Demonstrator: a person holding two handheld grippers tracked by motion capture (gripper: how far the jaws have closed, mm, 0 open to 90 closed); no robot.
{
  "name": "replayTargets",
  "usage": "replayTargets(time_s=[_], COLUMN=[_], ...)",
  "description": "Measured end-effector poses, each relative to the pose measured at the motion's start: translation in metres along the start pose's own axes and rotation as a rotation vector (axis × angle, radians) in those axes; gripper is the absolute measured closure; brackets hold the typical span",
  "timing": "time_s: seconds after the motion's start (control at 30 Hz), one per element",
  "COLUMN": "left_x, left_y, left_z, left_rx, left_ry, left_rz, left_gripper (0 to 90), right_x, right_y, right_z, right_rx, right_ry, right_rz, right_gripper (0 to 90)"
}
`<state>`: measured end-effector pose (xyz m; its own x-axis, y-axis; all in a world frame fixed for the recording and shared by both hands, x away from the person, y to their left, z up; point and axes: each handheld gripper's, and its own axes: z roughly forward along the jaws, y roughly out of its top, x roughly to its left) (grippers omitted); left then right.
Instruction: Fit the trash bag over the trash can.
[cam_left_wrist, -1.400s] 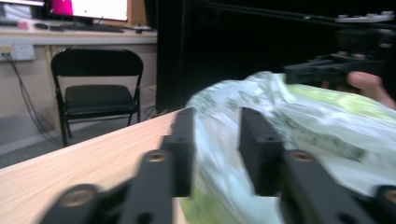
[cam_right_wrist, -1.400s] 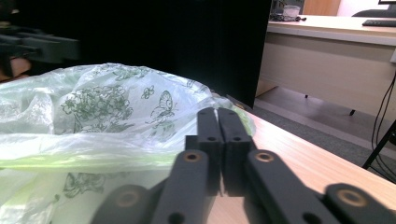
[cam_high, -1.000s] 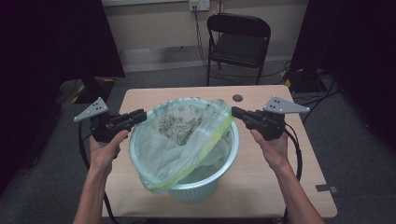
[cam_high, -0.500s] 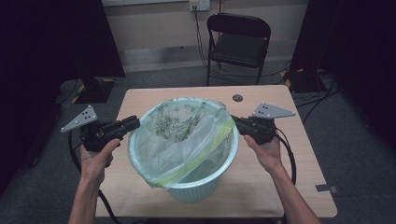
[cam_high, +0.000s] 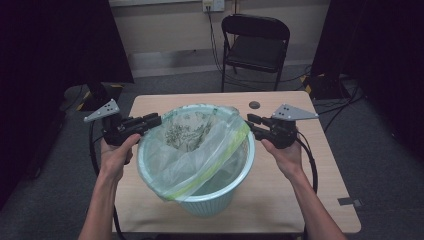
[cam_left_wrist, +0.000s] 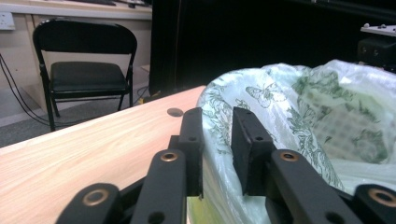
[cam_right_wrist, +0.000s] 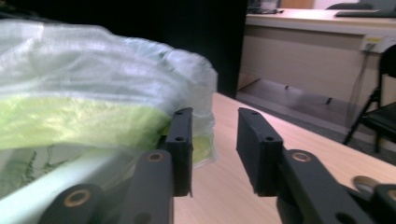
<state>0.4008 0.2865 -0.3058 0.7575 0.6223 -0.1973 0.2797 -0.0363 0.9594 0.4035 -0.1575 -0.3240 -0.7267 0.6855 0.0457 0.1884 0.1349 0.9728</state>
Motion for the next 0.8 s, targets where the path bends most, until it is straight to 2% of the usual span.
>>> replayTargets(time_s=[0.1, 0.2, 0.3, 0.43, 0.5, 0.57, 0.63, 0.67, 0.73, 0.77, 0.8], left_x=[-0.004, -0.01, -0.019, -0.027, -0.026, -0.022, -0.018, -0.014, -0.008, -0.005, -0.002], left_y=[-0.004, -0.008, -0.012, -0.014, -0.013, -0.01, -0.004, 0.0, 0.005, 0.006, 0.006], left_z=[-0.008, -0.019, -0.031, -0.041, -0.04, -0.038, -0.033, -0.028, -0.02, -0.016, -0.012], left_rx=[-0.021, -0.028, -0.03, -0.025, -0.023, -0.046, -0.069, -0.066, -0.046, -0.035, -0.025], left_ry=[0.017, 0.033, 0.053, 0.052, 0.032, 0.03, 0.038, 0.033, 0.038, 0.029, 0.022], left_rz=[-0.003, 0.007, 0.022, 0.014, 0.01, 0.0, 0.005, 0.011, 0.02, 0.022, 0.021], left_gripper=[75.6, 75.6, 75.3, 74.0, 70.1, 61.8, 62.2, 62.1, 67.0, 72.0, 72.5], right_x=[0.0, 0.0, 0.007, 0.018, 0.022, 0.021, 0.019, 0.019, 0.019, 0.019, 0.019], right_y=[0.007, 0.013, 0.018, 0.02, 0.02, 0.021, 0.025, 0.027, 0.033, 0.036, 0.037], right_z=[-0.008, -0.013, -0.017, -0.02, -0.019, -0.016, -0.011, -0.009, -0.004, -0.001, 0.002], right_rx=[-0.027, -0.047, -0.065, -0.071, -0.07, -0.067, -0.07, -0.073, -0.076, -0.072, -0.066], right_ry=[-0.022, -0.012, 0.001, 0.016, 0.024, 0.029, 0.03, 0.035, 0.049, 0.056, 0.062], right_rz=[0.003, 0.017, 0.01, 0.005, -0.001, 0.008, 0.019, 0.019, 0.017, 0.017, 0.021], right_gripper=[61.5, 59.8, 57.9, 56.6, 55.9, 55.5, 55.4, 55.3, 55.0, 54.8, 54.5])
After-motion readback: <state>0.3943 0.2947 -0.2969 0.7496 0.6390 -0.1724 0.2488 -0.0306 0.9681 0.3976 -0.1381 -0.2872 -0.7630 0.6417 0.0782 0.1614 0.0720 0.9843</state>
